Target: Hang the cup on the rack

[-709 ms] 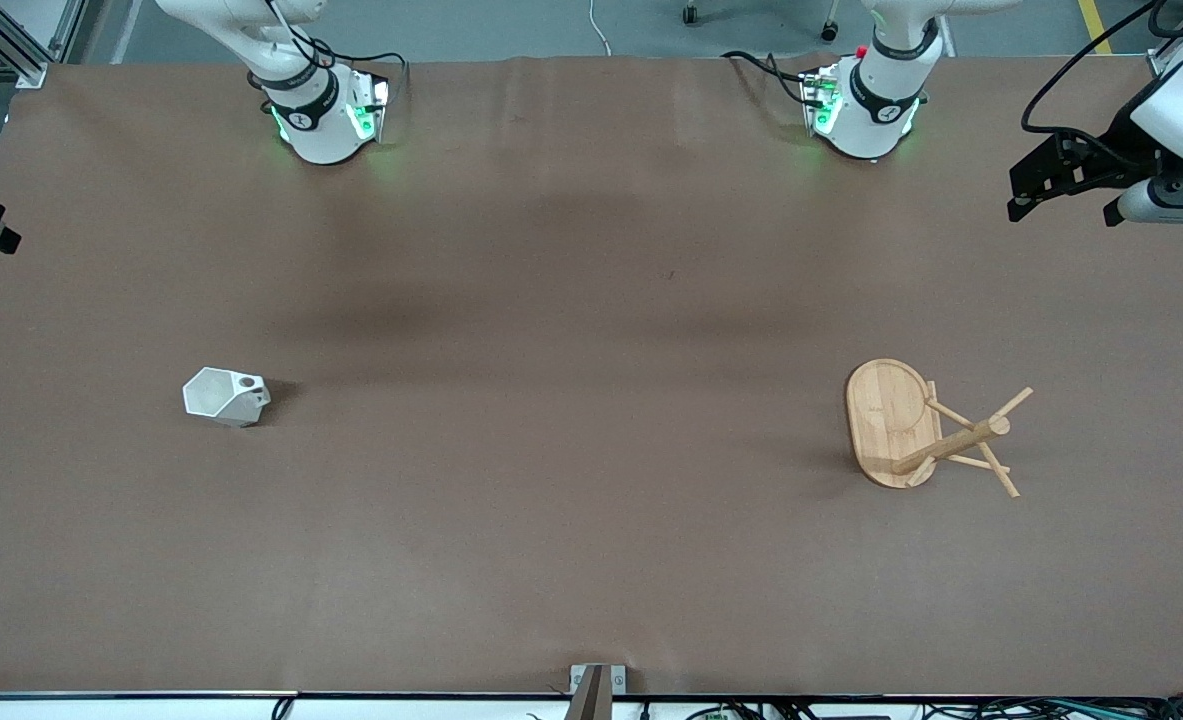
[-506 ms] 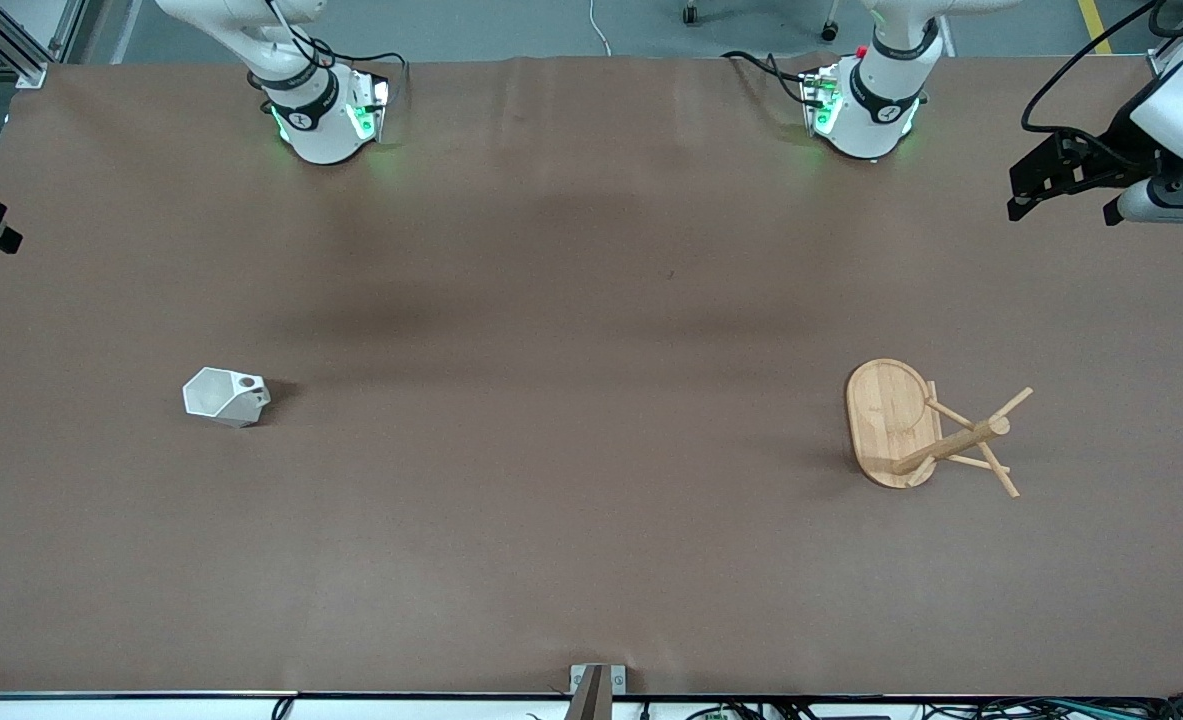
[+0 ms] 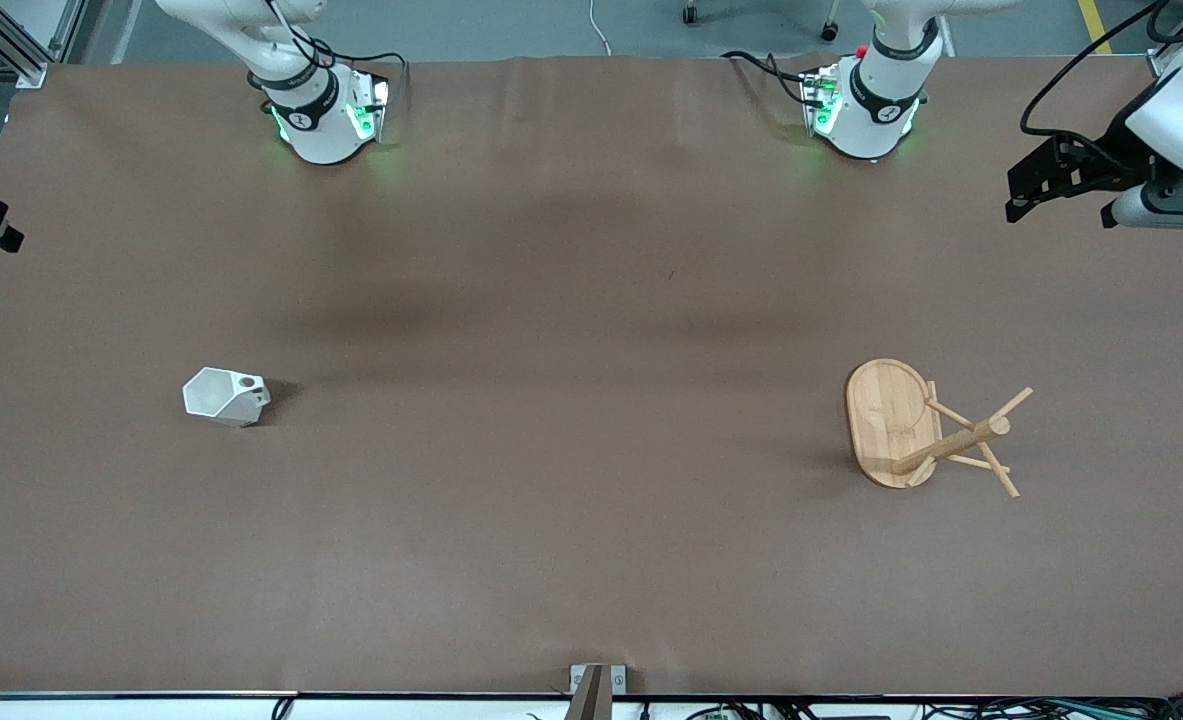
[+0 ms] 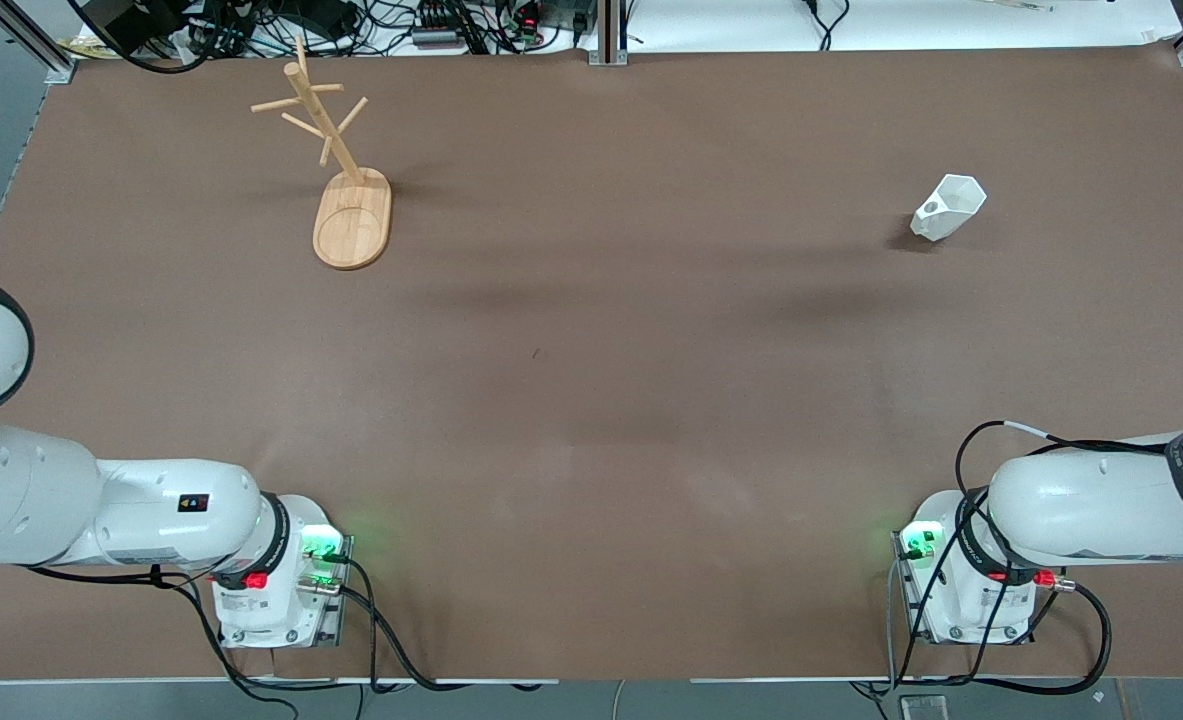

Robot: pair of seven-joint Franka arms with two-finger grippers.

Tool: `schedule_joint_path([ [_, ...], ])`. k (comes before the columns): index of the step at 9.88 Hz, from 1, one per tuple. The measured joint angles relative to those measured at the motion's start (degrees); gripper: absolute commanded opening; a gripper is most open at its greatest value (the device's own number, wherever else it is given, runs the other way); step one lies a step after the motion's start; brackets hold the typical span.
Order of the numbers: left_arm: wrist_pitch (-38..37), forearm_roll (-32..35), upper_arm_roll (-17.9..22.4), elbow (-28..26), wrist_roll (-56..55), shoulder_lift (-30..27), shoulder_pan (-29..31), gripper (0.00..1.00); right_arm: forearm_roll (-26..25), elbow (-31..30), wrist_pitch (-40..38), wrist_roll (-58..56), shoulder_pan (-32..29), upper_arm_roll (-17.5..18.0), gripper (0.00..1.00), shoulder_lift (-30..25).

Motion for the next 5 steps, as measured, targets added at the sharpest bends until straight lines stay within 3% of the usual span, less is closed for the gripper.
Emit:
schedule_joint_path([
  [3,-0.27,0.0,0.03,-0.01,1.77,0.55,1.7,1.0,0.36,-0.93,-1.09,-0.08,0.31,0.07,1.0,1.04],
  [5,-1.16,0.0,-0.15,-0.03,1.77,0.64,1.65,1.0,0.56,-4.56,5.01,-3.02,0.04,-0.03,1.0,5.47],
])
